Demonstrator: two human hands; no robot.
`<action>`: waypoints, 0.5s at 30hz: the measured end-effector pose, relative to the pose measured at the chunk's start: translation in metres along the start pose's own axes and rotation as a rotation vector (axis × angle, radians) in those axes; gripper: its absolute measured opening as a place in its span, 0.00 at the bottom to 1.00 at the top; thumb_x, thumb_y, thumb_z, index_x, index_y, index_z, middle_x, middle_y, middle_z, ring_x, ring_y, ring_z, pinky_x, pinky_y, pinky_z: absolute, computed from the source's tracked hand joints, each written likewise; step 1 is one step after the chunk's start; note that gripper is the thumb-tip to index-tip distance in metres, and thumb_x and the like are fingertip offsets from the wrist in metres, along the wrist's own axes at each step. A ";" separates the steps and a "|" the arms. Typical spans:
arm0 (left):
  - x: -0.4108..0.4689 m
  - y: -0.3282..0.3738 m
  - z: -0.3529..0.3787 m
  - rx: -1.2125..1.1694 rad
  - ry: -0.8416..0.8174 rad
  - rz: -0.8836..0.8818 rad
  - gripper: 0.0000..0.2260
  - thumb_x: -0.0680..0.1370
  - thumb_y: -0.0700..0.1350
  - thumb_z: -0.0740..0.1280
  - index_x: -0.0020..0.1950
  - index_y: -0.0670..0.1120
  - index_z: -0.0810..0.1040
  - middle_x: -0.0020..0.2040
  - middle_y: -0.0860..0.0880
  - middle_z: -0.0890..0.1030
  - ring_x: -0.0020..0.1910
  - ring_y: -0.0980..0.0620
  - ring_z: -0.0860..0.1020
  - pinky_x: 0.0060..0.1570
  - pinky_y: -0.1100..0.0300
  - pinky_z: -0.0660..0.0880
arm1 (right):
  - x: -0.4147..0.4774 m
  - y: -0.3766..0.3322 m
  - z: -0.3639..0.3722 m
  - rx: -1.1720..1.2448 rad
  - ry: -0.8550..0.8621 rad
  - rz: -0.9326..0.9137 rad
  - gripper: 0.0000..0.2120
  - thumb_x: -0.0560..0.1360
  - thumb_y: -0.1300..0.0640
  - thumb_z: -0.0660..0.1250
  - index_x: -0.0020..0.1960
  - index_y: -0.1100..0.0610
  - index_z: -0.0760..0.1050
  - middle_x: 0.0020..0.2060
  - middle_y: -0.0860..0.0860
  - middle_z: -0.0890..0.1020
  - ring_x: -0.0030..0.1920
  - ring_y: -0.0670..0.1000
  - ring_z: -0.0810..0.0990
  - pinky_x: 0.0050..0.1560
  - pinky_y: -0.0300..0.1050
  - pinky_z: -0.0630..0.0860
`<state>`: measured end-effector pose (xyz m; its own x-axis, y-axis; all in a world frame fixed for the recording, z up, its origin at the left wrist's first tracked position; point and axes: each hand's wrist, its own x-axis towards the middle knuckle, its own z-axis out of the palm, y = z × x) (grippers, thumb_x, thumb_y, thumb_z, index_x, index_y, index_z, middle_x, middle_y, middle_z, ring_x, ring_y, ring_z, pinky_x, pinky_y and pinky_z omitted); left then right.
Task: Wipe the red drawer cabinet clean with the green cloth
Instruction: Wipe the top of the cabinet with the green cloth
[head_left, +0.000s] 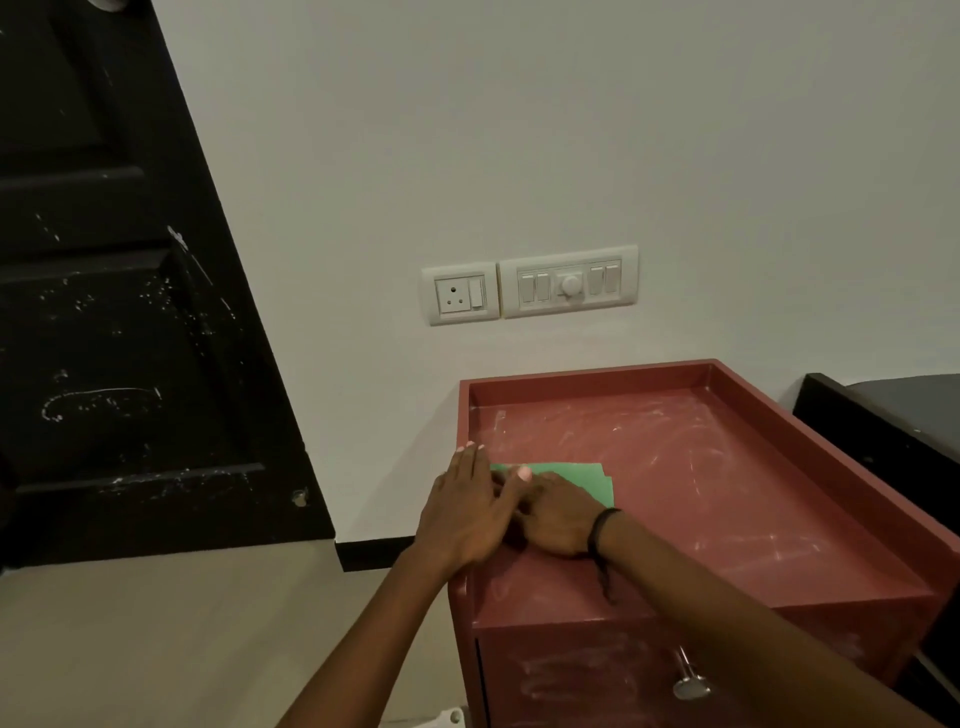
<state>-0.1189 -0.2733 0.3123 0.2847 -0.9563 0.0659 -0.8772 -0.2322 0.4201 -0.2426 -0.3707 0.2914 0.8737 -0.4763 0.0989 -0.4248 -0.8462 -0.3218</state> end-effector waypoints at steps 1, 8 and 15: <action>0.001 0.000 0.001 0.003 -0.004 0.001 0.42 0.76 0.71 0.41 0.82 0.46 0.46 0.83 0.48 0.46 0.81 0.52 0.44 0.79 0.49 0.45 | 0.017 0.009 -0.001 -0.019 -0.005 -0.013 0.22 0.83 0.47 0.53 0.77 0.46 0.60 0.75 0.51 0.68 0.70 0.54 0.70 0.70 0.56 0.67; 0.022 -0.006 0.001 0.066 -0.020 0.014 0.39 0.79 0.70 0.44 0.82 0.48 0.45 0.83 0.50 0.45 0.81 0.54 0.43 0.79 0.53 0.44 | 0.120 0.063 -0.010 -0.147 -0.062 0.123 0.26 0.84 0.42 0.45 0.78 0.49 0.57 0.79 0.47 0.58 0.79 0.52 0.56 0.76 0.55 0.57; 0.028 -0.012 0.007 -0.055 0.065 -0.023 0.37 0.78 0.70 0.47 0.82 0.51 0.48 0.82 0.52 0.50 0.81 0.56 0.48 0.79 0.53 0.48 | 0.139 0.080 -0.011 -0.165 -0.090 0.152 0.27 0.83 0.40 0.44 0.80 0.48 0.52 0.80 0.48 0.55 0.80 0.51 0.53 0.78 0.55 0.53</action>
<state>-0.1036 -0.2982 0.3027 0.3308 -0.9368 0.1140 -0.8481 -0.2421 0.4714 -0.1578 -0.5072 0.2898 0.8114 -0.5839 -0.0252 -0.5793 -0.7977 -0.1677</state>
